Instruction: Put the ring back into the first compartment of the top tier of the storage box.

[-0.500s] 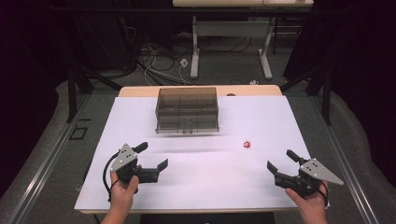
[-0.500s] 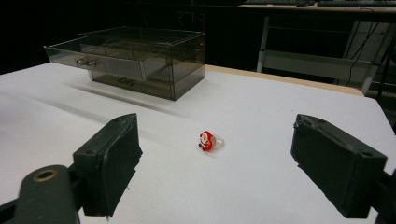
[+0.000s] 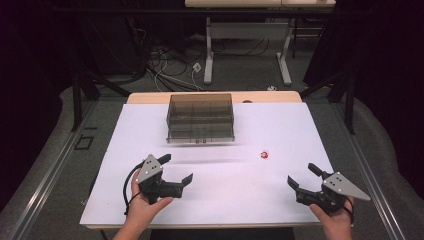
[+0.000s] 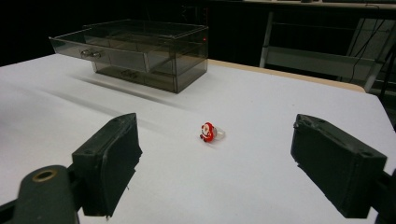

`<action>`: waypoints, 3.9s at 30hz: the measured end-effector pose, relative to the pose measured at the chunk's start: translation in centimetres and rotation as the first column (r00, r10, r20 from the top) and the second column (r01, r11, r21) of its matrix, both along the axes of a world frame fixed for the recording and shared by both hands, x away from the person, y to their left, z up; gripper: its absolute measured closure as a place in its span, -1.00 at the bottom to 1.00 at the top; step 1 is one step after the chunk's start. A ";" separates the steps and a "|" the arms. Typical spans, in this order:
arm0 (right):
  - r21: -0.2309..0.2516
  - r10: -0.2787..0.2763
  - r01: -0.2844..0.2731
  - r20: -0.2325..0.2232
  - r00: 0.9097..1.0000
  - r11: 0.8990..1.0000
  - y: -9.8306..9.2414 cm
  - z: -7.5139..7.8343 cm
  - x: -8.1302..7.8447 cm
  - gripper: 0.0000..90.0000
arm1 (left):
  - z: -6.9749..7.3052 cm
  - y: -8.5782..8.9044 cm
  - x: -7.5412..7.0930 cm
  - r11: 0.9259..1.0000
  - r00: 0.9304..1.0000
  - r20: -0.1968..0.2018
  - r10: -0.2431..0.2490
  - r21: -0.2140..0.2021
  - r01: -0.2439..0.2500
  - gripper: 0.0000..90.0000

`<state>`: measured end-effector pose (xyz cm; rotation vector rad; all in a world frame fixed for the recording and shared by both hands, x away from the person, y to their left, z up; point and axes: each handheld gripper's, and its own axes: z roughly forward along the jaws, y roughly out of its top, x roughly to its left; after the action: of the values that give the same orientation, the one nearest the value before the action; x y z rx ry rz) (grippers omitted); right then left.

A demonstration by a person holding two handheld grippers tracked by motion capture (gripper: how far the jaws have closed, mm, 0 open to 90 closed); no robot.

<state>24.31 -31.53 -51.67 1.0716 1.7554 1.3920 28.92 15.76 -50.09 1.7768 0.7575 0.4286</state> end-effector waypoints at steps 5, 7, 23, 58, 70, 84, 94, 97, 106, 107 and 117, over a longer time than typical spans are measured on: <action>0.002 -0.001 0.001 0.006 1.000 1.000 -0.1 0.1 -0.1 -0.67 | 0.1 -0.3 -0.1 1.000 1.000 -0.010 -0.011 -0.012 0.011 -0.99; 0.002 -0.001 0.001 0.006 1.000 1.000 -0.1 0.1 -0.1 -0.67 | 0.2 -1.9 0.0 1.000 1.000 -0.009 -0.011 -0.015 0.011 -0.99; 0.005 0.011 -0.011 0.001 1.000 1.000 -0.3 -0.1 -0.2 -0.67 | 1.6 -6.1 1.4 0.997 0.997 -0.046 -0.062 -0.048 0.060 -0.98; 0.034 -0.003 0.003 -0.005 1.000 0.999 -0.7 -0.2 -0.1 -0.67 | 4.9 -17.8 7.6 0.991 0.990 -0.038 -0.132 0.007 0.133 -0.80; 0.026 0.000 0.000 -0.013 1.000 1.000 -0.9 -0.2 -0.1 -0.67 | 4.6 -20.1 9.6 0.995 0.992 -0.078 -0.099 0.018 0.100 -0.72; 0.024 0.006 -0.006 -0.020 1.000 1.000 -1.0 -0.2 0.0 -0.67 | 3.1 -22.7 11.4 0.995 0.988 -0.125 -0.087 0.033 0.092 -0.65; 0.025 0.011 -0.011 -0.015 1.000 1.000 -1.0 -0.2 0.1 -0.67 | 0.7 -23.7 12.5 0.994 0.987 -0.150 -0.064 0.082 0.077 -0.63; 0.028 0.013 -0.013 -0.015 1.000 1.000 -1.0 -0.2 0.1 -0.67 | 0.0 -24.1 12.6 0.992 0.986 -0.153 -0.069 0.091 0.084 -0.61; 0.028 0.019 -0.019 -0.023 1.000 0.999 -1.0 -0.2 0.1 -0.67 | -1.5 -25.0 13.0 0.988 0.981 -0.178 -0.075 0.117 0.096 -0.54; 0.027 0.020 -0.019 -0.023 1.000 0.999 -1.0 -0.2 0.1 -0.67 | -1.7 -25.0 13.1 0.987 0.981 -0.179 -0.080 0.122 0.102 -0.54; 0.028 0.023 -0.022 -0.023 0.999 0.999 -1.0 -0.2 0.1 -0.67 | -3.5 -25.4 13.4 0.983 0.973 -0.219 -0.078 0.145 0.111 -0.45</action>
<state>24.45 -32.55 -51.91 1.0900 1.7748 1.4269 42.31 -9.66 -53.54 2.0200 0.8016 0.2409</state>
